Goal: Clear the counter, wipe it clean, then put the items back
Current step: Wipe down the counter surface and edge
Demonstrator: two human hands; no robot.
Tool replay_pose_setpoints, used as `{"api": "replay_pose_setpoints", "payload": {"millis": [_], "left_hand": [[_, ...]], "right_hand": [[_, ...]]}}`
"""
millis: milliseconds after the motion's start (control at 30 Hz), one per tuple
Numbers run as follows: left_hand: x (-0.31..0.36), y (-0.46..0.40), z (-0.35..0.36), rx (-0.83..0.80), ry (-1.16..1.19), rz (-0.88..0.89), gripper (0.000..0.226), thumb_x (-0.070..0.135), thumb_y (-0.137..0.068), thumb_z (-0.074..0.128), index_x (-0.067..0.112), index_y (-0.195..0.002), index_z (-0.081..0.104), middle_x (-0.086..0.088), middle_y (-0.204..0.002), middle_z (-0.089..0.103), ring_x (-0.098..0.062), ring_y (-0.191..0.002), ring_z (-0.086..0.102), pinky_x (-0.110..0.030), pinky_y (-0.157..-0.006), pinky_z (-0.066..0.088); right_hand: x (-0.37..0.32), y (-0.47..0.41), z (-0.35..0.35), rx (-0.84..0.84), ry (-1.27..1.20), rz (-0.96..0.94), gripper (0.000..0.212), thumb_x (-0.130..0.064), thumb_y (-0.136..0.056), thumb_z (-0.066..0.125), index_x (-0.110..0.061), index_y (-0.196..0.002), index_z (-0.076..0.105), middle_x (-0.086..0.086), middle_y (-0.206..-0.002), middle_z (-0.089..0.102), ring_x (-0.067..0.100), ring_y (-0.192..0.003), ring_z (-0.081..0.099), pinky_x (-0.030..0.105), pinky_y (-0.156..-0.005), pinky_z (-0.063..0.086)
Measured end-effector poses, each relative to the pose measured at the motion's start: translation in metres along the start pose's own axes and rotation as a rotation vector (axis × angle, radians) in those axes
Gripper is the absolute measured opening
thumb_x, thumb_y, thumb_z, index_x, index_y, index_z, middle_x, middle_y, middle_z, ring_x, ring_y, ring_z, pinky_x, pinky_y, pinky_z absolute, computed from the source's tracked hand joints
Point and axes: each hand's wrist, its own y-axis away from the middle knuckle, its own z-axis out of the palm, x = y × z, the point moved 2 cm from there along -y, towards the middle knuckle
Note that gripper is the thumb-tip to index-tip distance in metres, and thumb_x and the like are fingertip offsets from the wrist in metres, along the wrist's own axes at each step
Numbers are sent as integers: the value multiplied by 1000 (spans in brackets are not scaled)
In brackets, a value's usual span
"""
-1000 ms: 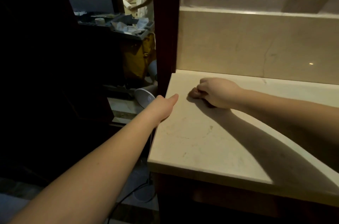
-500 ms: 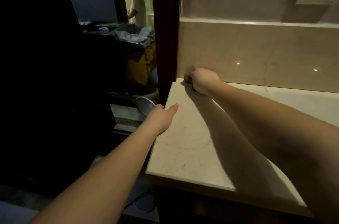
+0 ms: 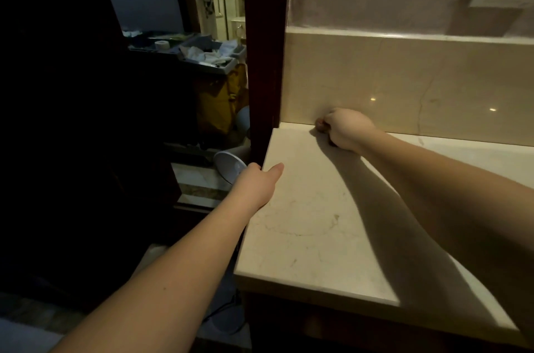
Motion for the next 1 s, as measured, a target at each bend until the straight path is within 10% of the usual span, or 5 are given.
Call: {"api": "replay_pose_setpoints", "payload": {"millis": [1000], "left_hand": [[-1,1,1,48,-21,-2,71,59,-93,44,13,-146,35,-8,-142,48,-28,-125,48,-33,-84,37]], "right_hand": [[-7,9,-10,-32,-119,-168,17,-16,-87,52,-7,-89,66,13,-94,58,35,-93,56,37,-74,44]]}}
